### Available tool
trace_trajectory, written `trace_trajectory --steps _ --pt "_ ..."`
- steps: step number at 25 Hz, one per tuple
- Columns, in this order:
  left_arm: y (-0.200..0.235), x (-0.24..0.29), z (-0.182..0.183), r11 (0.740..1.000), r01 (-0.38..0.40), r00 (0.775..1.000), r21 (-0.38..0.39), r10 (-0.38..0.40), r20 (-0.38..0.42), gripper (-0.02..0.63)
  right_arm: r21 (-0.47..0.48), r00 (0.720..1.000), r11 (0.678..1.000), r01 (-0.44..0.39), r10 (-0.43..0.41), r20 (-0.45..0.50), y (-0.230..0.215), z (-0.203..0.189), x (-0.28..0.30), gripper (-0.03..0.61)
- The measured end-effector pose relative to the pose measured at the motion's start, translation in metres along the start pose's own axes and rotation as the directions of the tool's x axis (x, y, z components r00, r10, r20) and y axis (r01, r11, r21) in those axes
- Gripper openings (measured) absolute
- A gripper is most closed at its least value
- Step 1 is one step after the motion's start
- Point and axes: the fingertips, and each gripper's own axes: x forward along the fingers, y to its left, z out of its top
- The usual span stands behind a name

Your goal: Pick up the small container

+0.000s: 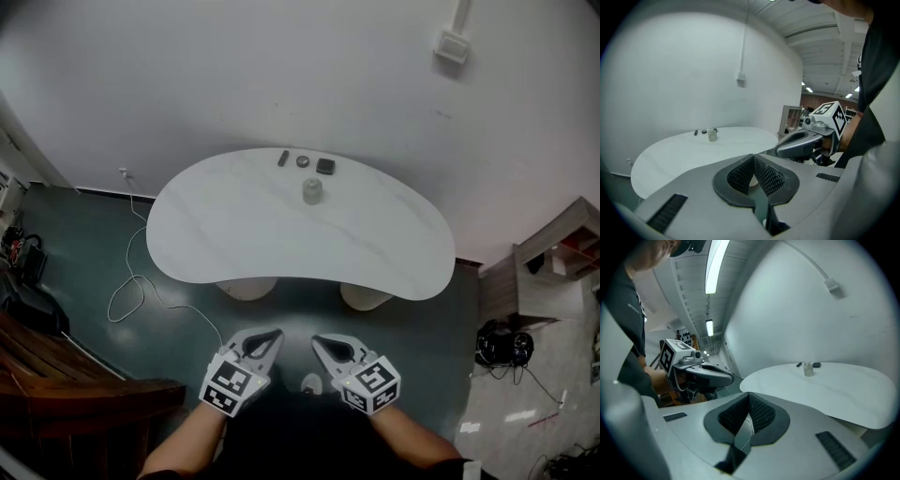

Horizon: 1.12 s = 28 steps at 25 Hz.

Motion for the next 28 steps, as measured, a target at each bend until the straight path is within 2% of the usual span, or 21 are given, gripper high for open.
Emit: trace_trajectory --steps 3,5,11,15,22,28 --pt "0.014 0.006 0.003 0.999 0.004 1.0 -0.047 -0.003 0.009 0.015 0.004 1.0 1.0 0.003 -0.003 0.002 -0.013 0.005 0.009 -0.005" --pt "0.024 0.013 0.008 0.999 0.008 1.0 -0.045 -0.007 0.015 0.015 0.006 1.0 1.0 0.012 -0.012 0.005 -0.023 0.01 0.015 -0.005" --pt "0.06 0.046 0.025 0.999 0.039 0.999 -0.002 -0.039 0.029 0.015 0.009 0.998 0.998 0.069 -0.069 0.003 -0.061 0.022 0.034 -0.005" --pt "0.09 0.073 0.056 0.996 0.082 0.995 0.034 -0.084 0.059 0.015 0.054 0.993 0.991 0.121 -0.121 0.002 -0.096 0.042 0.054 -0.005" --pt "0.162 0.104 0.099 0.986 0.134 0.986 0.099 -0.142 0.084 0.015 0.041 0.978 0.978 0.205 -0.206 0.016 -0.14 0.091 0.104 -0.005" --pt "0.218 0.125 0.112 0.975 0.175 0.978 0.139 -0.189 0.092 0.015 0.049 0.962 0.96 0.274 -0.275 0.005 -0.169 0.109 0.146 -0.005"
